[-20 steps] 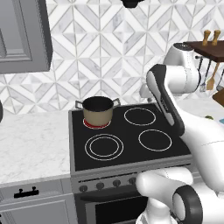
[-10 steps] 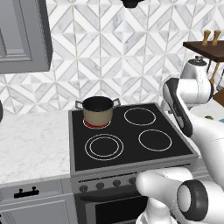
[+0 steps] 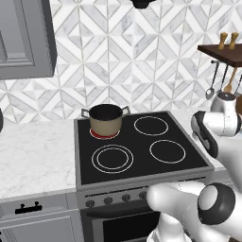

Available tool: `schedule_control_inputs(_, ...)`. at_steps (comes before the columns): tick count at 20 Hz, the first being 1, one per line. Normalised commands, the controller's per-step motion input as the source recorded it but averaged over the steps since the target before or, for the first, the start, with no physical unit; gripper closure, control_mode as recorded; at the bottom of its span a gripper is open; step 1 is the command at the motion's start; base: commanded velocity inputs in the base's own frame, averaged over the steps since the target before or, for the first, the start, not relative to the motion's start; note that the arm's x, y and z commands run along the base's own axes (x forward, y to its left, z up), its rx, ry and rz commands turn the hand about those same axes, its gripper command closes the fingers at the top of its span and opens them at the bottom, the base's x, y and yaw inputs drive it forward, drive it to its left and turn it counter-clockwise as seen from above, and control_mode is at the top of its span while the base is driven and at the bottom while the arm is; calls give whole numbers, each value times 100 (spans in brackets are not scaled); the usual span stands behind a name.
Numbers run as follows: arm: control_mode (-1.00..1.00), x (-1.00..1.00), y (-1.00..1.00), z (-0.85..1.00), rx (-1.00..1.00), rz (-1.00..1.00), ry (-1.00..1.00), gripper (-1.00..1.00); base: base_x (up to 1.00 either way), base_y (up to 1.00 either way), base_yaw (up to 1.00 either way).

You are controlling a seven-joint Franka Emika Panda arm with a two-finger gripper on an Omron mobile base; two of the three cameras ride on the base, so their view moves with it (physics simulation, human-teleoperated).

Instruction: Put the lime and sweet potato in the pot. Retrieve the spatula and lightly stir the vegetables in the pot.

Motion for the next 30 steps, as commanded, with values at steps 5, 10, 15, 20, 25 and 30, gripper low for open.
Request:
schedule_control_inputs(5,-100,84,-81,-52,0,10,15,-100,0,0,0)
schedule_control_inputs(10,-100,76,-50,-39,0,6,15,-100,0,0,0)
schedule_control_inputs(15,-100,53,-45,-41,0,5,16,-100,0,0,0)
schedule_control_inputs(20,-100,43,-8,-40,0,5,10,-100,0,0,0)
schedule_control_inputs(25,-100,19,-13,-31,0,7,6,-100,0,0,0)
schedule_control_inputs(30,-100,0,-7,-35,0,9,0,-100,0,0,0)
